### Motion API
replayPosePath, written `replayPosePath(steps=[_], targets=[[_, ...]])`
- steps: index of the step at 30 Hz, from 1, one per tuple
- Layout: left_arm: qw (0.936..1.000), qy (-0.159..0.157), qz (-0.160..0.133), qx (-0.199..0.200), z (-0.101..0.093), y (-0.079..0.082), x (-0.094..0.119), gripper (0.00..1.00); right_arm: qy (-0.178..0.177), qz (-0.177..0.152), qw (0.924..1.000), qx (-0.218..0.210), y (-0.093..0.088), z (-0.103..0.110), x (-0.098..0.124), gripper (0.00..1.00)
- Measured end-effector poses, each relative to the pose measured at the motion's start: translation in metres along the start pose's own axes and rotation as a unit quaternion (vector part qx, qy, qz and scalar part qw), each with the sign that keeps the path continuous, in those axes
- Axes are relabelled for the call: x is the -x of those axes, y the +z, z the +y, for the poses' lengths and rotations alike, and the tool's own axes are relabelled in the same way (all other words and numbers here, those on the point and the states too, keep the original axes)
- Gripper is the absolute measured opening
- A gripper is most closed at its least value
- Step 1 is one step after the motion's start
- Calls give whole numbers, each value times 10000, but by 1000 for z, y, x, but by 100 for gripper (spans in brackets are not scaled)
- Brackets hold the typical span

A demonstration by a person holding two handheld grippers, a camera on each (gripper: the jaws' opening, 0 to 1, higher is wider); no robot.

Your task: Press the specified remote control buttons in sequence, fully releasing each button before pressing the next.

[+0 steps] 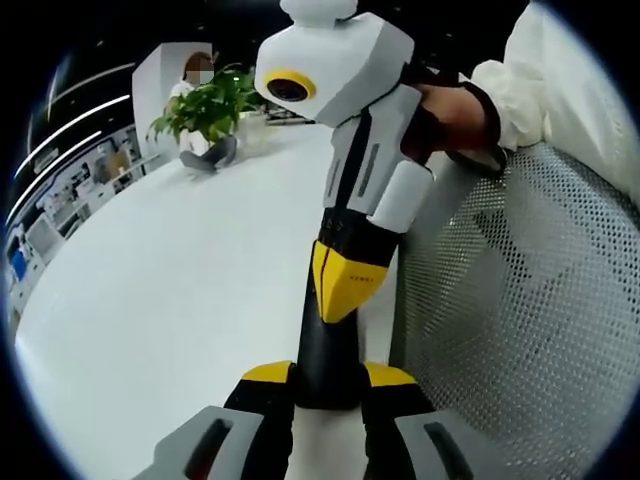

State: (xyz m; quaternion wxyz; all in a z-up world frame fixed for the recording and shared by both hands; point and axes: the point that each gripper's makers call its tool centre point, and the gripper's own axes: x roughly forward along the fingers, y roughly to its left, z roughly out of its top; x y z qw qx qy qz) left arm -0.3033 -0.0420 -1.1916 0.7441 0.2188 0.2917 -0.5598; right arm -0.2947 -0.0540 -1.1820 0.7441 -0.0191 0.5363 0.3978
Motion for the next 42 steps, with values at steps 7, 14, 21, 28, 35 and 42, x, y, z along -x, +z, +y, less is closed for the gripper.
replayPosePath(steps=[7,14,21,28,35,42], targets=[[10000,30,-6,26,0,0,0,25,55,-11,9999,-95,0,1,1,0],[10000,32,4,20,0,1,0,25,28,23,10000,45,0,2,0,0],[10000,48,2,35,0,2,-1,25,59,-18,10000,-42,0,2,0,0],[10000,56,-34,40,0,3,-2,25,69,-52,9999,-86,3,3,2,0],[10000,67,-34,49,0,3,-3,25,-452,-1236,9900,516,40,-2,38,0],[10000,73,-16,51,0,3,-3,25,-1218,-2232,9648,668,59,-13,96,1]])
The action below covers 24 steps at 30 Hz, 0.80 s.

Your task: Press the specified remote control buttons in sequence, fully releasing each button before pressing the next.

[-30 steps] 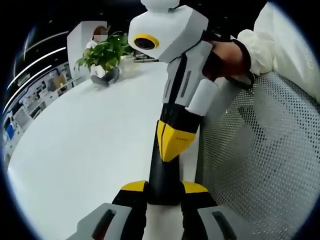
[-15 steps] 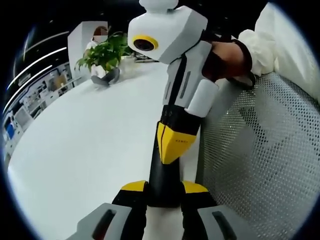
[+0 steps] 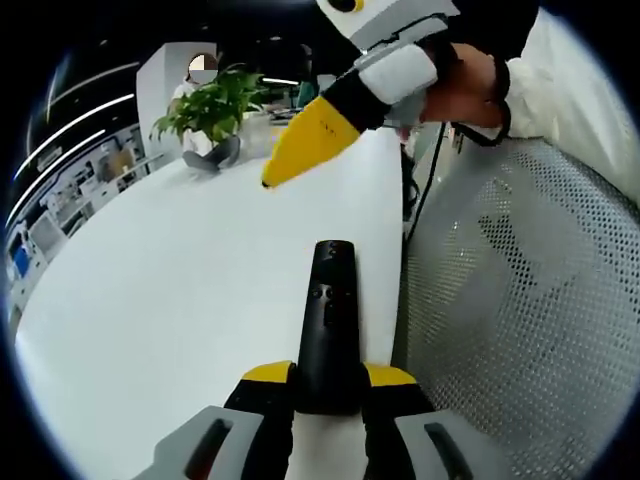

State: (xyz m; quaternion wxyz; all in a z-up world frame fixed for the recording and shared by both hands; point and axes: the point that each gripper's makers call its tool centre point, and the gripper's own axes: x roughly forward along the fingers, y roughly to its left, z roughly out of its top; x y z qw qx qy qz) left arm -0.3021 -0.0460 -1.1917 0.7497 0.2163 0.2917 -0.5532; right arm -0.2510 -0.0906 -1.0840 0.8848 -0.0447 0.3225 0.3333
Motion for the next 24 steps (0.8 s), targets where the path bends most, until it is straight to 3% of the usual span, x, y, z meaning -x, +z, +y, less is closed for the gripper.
replayPosePath(steps=[2,6,9,13,19,24], targets=[[10000,-13,1,-6,0,0,0,25,-287,-152,9994,-71,1,-11,9,9],[10000,-49,19,-32,0,1,1,25,-525,-484,9966,-413,2,-22,22,23],[9999,-83,38,-45,2,1,2,25,-730,-583,9949,-383,0,-28,28,39],[9999,-128,-5,-92,6,1,3,25,-1358,-780,9875,-158,-1,-44,40,61],[9995,-260,44,-176,11,0,5,25,-2023,-1087,9726,-361,1,-70,50,78],[9991,-307,177,-225,21,0,5,25,-2061,-867,9740,-371,-8,-73,44,83]])
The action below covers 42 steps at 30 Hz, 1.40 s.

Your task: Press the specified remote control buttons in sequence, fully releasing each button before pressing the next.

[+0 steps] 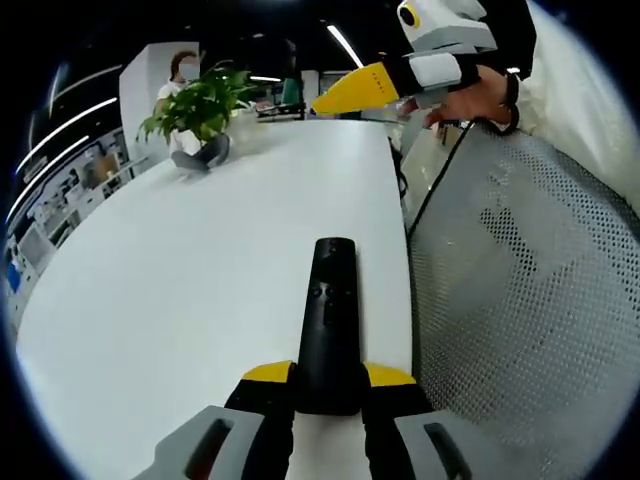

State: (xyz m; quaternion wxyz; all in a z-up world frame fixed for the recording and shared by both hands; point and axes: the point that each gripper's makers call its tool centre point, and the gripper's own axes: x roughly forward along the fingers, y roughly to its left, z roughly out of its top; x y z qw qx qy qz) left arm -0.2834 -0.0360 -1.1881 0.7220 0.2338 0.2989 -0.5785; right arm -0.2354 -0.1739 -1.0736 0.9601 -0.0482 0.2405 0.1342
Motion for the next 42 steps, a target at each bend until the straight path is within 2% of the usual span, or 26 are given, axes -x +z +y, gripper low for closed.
replayPosePath(steps=[5,14,19,42], targets=[[9998,-64,163,-74,5,-2,1,24,-102,-204,9989,402,8,3,3,88],[9996,-34,265,-60,22,-4,2,24,-51,-48,9994,335,2,2,0,88],[9991,-3,416,-24,37,-5,4,24,92,69,9990,438,-2,8,-2,86],[9947,27,856,-567,116,-1,-1,24,-37,265,9989,395,-11,2,-4,82]])
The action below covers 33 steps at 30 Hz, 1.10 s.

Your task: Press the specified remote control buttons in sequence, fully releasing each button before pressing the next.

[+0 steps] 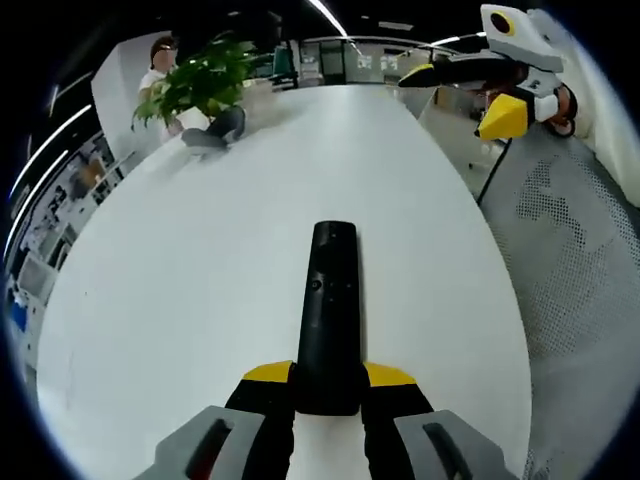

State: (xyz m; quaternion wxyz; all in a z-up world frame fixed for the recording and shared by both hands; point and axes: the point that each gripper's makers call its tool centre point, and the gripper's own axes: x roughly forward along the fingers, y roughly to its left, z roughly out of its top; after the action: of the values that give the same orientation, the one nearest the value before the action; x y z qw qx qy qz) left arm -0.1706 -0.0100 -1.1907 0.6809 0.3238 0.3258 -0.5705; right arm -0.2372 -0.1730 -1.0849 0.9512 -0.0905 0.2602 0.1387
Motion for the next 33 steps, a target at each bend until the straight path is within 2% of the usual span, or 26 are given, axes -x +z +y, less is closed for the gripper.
replayPosePath(steps=[9,33], targets=[[9999,57,121,-93,31,-3,1,24,-85,37,10000,-22,-2,-3,0,81],[9946,320,774,-608,104,-15,0,24,-103,178,9998,-35,-7,-4,-2,80]])
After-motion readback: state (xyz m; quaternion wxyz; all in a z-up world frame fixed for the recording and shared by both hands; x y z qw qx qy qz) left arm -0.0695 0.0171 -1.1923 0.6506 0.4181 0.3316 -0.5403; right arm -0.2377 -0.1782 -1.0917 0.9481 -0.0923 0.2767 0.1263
